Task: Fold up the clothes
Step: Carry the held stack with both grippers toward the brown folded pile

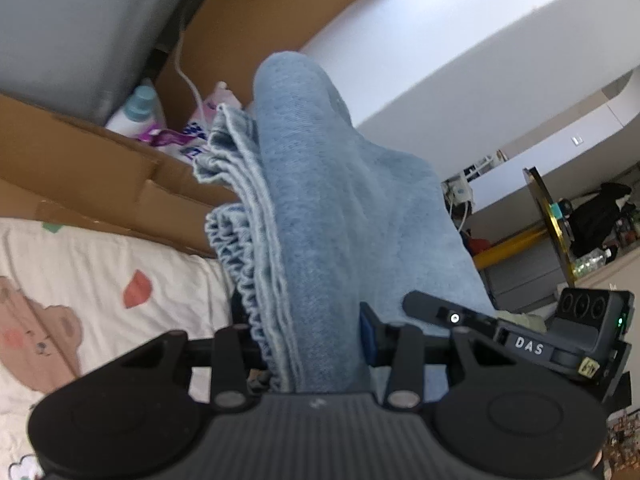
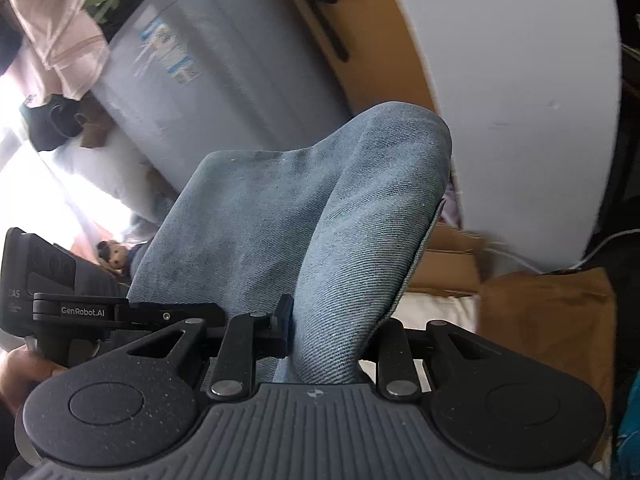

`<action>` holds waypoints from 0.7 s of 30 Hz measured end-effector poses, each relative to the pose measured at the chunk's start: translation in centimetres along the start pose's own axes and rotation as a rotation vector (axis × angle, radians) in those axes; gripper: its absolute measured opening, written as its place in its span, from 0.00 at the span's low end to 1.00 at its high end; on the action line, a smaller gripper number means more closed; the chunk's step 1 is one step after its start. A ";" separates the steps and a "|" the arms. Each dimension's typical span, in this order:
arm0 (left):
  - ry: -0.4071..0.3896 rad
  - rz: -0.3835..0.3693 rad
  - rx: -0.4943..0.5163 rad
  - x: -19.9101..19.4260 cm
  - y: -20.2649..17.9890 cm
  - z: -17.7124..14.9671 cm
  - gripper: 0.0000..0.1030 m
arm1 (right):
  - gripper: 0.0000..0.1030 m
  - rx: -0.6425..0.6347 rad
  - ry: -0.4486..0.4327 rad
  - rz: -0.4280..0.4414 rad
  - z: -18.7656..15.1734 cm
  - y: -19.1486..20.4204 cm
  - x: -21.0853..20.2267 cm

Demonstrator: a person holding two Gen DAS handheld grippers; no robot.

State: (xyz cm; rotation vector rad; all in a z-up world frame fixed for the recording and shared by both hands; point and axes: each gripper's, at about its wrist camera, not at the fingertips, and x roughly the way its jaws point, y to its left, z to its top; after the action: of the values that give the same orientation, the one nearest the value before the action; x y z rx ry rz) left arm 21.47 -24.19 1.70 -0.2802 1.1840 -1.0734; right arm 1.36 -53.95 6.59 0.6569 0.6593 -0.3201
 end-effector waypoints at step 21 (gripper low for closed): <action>0.036 -0.121 0.005 19.1 -0.2 -3.9 0.42 | 0.23 -0.015 0.010 -0.193 -3.5 -17.7 2.4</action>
State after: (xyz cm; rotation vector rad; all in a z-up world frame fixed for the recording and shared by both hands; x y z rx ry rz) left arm 17.70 -38.16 -11.43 -0.3330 1.2088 -1.1906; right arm -6.78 -65.18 -5.23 0.5819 0.7356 -0.4905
